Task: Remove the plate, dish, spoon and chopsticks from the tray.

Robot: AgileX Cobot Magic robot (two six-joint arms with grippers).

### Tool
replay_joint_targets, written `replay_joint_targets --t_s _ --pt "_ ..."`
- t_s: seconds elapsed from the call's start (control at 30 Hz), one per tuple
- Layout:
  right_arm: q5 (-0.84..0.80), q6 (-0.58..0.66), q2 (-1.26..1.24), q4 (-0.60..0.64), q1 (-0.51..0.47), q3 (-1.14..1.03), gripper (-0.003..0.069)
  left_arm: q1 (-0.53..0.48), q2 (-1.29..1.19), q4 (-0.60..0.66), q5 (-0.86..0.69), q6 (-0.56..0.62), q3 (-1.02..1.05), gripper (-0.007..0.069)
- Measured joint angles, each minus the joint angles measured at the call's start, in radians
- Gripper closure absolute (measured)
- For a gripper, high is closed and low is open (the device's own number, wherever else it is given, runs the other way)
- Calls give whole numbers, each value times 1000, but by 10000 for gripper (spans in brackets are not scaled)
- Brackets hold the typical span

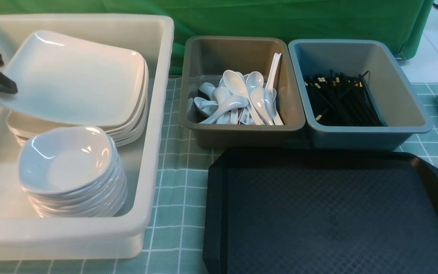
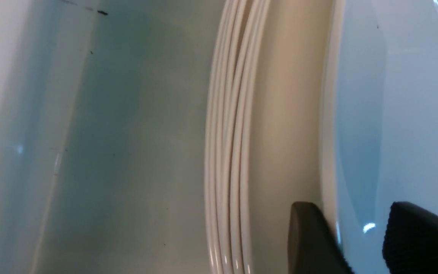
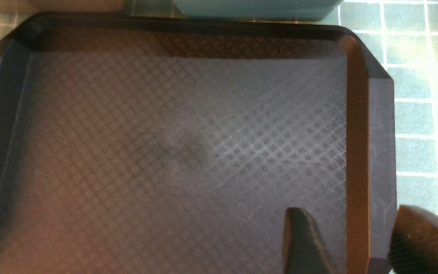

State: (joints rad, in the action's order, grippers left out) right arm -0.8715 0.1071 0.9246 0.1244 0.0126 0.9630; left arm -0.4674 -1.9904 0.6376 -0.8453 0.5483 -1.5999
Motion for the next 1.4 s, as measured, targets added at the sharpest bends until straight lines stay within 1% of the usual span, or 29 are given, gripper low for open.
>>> replay_joint_targets --t_s 0.07,0.1,0.23,0.4,0.53,0.57,0.63,0.67,0.7,0.73,0.77,0.83,0.87,0.97,1.1,1.13,1.17,1.2,1.23,1.3,1.37,1.4 --pt "0 -6 0 0 0 0 304 5 -1 -12 -3 0 0 275" --pt "0 -14 0 0 0 0 304 7 -1 -17 -11 0 0 233" --pt "0 -17 0 0 0 0 304 8 16 -42 -20 -8 -4 180" --pt "-33 -17 0 0 0 4 304 8 90 -122 -38 -58 -60 169" --pt "-81 -13 0 0 0 45 304 9 159 -131 -77 -90 -95 183" --pt "-88 -9 1 0 0 62 307 10 170 -124 -93 -94 -100 194" --pt "-114 19 1 0 0 134 336 25 218 -103 -125 -103 -110 270" --pt "-127 39 0 0 0 178 369 40 253 -91 -139 -104 -113 335" --pt "-130 43 0 0 0 187 386 43 259 -89 -141 -104 -113 347" --pt "-143 66 -7 0 1 260 462 68 310 -82 -153 -105 -116 443" --pt "-145 73 -14 0 1 314 512 89 350 -78 -157 -105 -118 498" --pt "-134 87 -52 0 1 429 608 140 449 -67 -168 -105 -118 586" --pt "-119 90 -72 0 1 456 622 160 488 -66 -172 -107 -119 599" --pt "-44 106 -158 0 1 489 636 229 614 -60 -203 -119 -119 618" --pt "138 119 -350 -4 1 403 636 348 802 -57 -214 -132 -81 624" --pt "227 119 -430 -4 1 333 636 385 867 -54 -214 -132 -45 624" --pt "255 119 -442 -4 1 322 636 396 890 -54 -214 -132 -39 624" --pt "372 106 -534 -4 1 226 636 434 983 -47 -216 -132 18 624" --pt "372 102 -545 -4 1 213 636 434 983 -47 -216 -132 26 624" --pt "586 76 -685 -4 1 30 636 462 1158 -43 -202 -135 163 624" --pt "674 71 -740 -4 1 -36 636 466 1236 -45 -184 -138 220 624" --pt "789 66 -812 -4 1 -155 636 467 1336 -59 -143 -142 331 624"
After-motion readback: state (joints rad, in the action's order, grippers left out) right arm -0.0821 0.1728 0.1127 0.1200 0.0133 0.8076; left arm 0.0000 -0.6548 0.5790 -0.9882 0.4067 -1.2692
